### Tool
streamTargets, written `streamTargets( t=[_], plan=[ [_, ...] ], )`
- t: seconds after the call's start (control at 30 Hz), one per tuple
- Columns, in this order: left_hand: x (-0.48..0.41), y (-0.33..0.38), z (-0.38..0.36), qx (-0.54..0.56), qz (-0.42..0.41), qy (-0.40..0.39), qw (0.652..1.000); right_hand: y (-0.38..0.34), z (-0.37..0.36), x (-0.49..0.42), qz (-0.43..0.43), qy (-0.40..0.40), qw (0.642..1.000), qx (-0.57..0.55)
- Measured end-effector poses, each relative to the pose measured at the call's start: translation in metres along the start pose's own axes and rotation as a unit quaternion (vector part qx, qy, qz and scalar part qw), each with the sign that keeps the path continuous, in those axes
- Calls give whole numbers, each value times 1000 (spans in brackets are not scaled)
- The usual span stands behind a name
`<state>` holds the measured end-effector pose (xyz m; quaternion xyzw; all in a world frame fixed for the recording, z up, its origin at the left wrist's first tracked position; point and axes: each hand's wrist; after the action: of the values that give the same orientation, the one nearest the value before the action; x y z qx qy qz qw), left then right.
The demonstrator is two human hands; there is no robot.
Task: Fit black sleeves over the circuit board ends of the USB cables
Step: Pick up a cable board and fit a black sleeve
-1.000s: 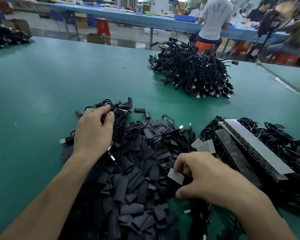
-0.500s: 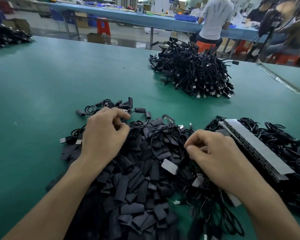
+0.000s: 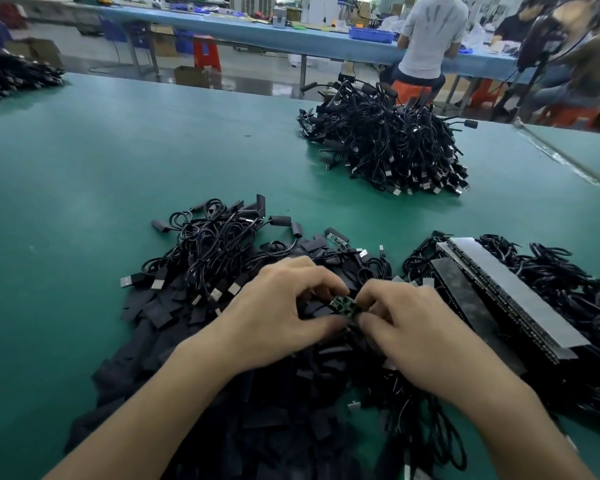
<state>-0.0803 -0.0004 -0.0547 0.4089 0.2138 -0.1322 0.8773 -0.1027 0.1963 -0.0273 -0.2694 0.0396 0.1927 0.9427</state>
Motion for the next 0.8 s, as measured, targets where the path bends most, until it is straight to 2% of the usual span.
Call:
streamTargets(
  t=[0.13,0.23,0.37,0.53,0.67,0.8],
  plan=[
    [-4,7,5,-11,5,53,999,-9,7,2,27,57,991,-117],
    [-6,12,8,102,50,57,992,-14,13,2,6,103,965,-239],
    [-8,16,11,237,106,31,965,-18,16,1,-4,128,927,-353],
    [-8,17,11,314,164,45,934,-19,15,-1,-25,150,916,-371],
    [-6,19,7,354,207,59,910,-14,11,1,-44,79,943,-320],
    [-6,23,6,342,216,49,913,-13,6,0,-49,97,919,-379]
  ],
)
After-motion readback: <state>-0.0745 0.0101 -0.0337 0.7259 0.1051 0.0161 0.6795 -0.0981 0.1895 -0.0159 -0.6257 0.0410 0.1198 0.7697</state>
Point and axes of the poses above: each hand's wrist, its own x-axis away from the middle knuckle, its own z-axis out of the back of the hand, y = z × x, and after that the axes turned 12 degrees about y, right-handed
